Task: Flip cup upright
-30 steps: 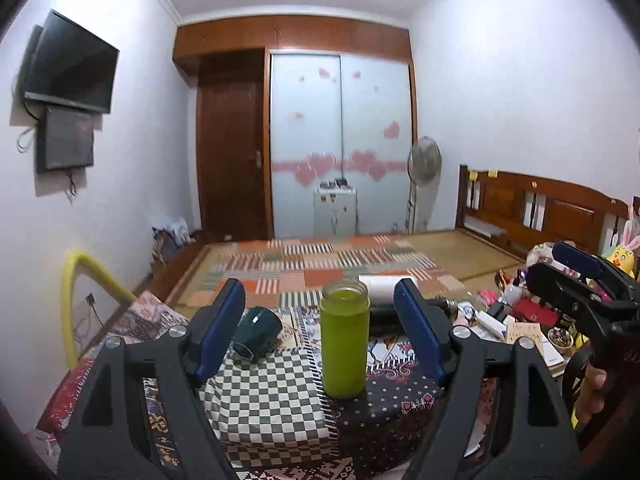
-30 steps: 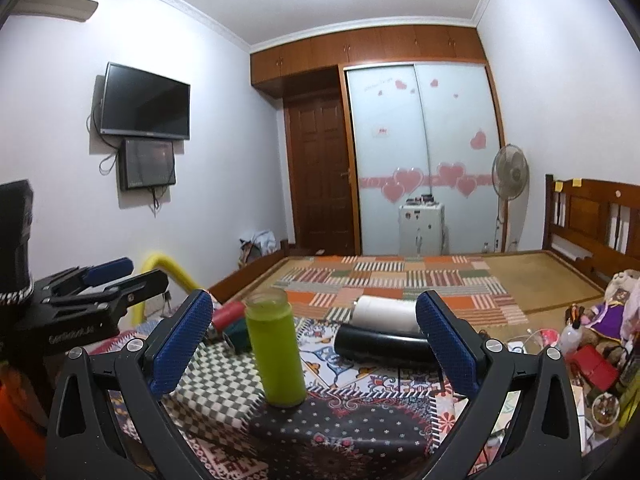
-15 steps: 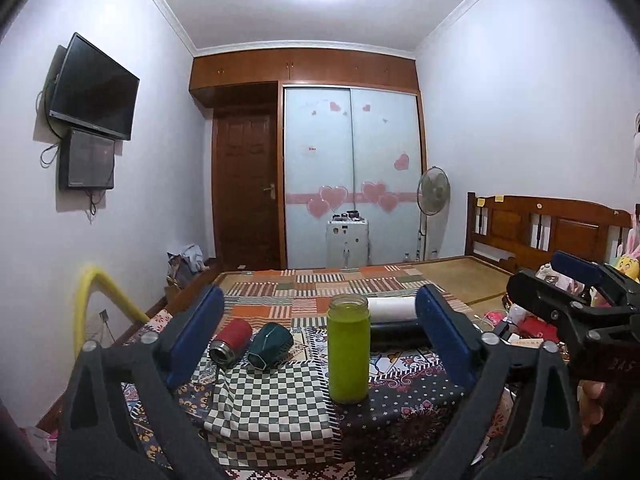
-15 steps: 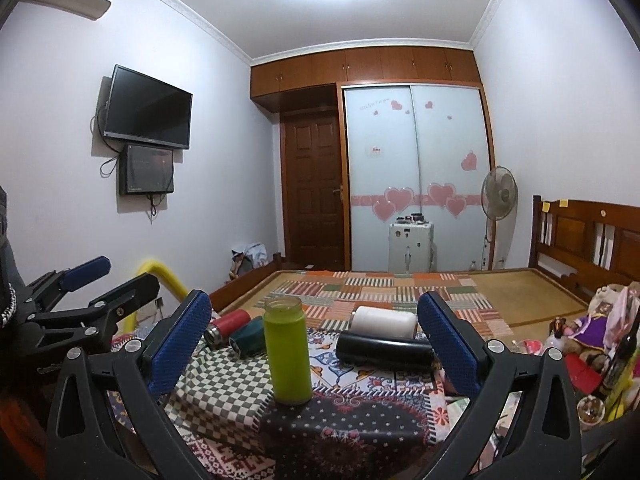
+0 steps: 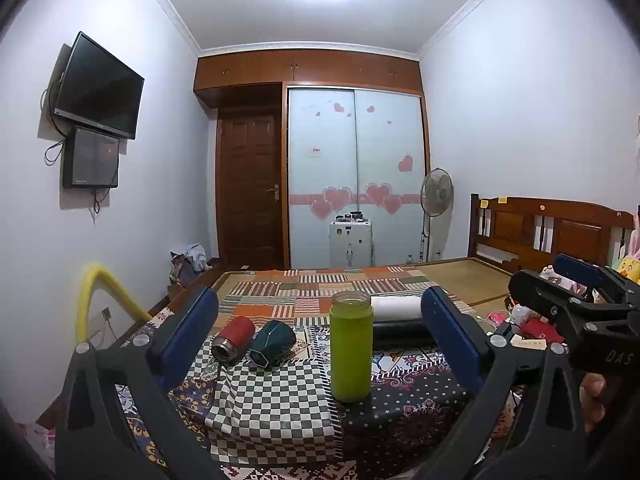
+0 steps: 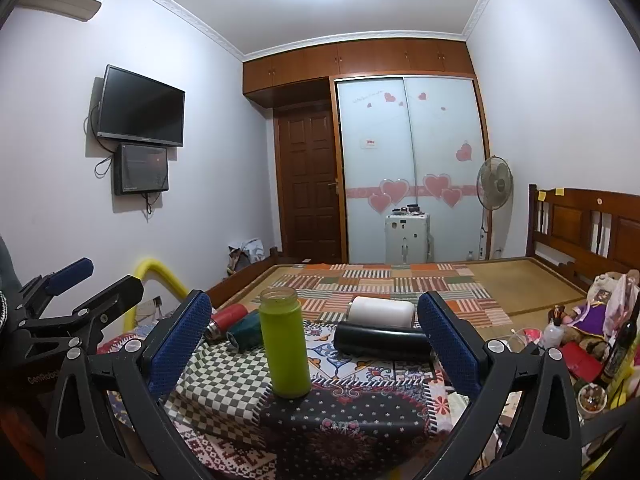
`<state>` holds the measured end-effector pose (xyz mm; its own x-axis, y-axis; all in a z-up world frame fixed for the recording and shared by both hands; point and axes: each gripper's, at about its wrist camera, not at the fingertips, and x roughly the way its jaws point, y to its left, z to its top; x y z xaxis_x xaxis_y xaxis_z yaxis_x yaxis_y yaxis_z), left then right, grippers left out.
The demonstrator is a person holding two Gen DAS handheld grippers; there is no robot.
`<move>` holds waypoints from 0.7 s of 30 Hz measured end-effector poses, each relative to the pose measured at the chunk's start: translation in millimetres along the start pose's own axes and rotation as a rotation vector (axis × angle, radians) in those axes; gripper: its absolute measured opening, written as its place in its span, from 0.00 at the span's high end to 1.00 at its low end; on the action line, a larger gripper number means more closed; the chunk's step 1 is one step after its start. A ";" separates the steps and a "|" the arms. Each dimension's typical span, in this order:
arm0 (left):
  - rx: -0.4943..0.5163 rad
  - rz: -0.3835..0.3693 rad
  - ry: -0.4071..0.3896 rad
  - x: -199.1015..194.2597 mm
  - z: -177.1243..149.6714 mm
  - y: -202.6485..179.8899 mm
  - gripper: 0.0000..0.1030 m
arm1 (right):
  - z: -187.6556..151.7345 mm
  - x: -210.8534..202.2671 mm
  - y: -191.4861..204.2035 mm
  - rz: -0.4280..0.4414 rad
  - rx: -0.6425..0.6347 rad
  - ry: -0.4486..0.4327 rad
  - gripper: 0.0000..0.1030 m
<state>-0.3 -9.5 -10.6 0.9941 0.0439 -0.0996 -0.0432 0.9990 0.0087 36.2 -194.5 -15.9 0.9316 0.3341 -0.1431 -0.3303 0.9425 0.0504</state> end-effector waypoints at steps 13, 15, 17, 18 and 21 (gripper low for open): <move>-0.006 -0.003 0.002 -0.2 -1.2 2.6 0.00 | -1.0 -1.5 -1.1 -0.003 -0.005 0.002 0.00; -0.008 -0.002 0.001 -0.3 -1.6 3.0 0.00 | -1.1 -0.8 -1.4 -0.002 -0.005 0.003 0.00; -0.009 -0.002 0.001 -0.1 -1.8 2.7 0.00 | -1.0 -0.9 -1.5 -0.003 -0.006 0.003 0.00; -0.010 -0.003 0.001 0.2 -1.9 2.9 0.00 | -0.9 -0.8 -1.6 -0.003 -0.006 0.002 0.00; -0.012 -0.003 0.002 0.8 -1.7 3.0 0.00 | -0.9 -0.8 -1.7 -0.002 -0.006 0.004 0.00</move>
<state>0.1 -6.5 -12.3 0.9940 0.0407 -0.1016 -0.0412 0.9991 -0.0031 35.9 -196.3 -16.7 0.9316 0.3326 -0.1468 -0.3298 0.9430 0.0441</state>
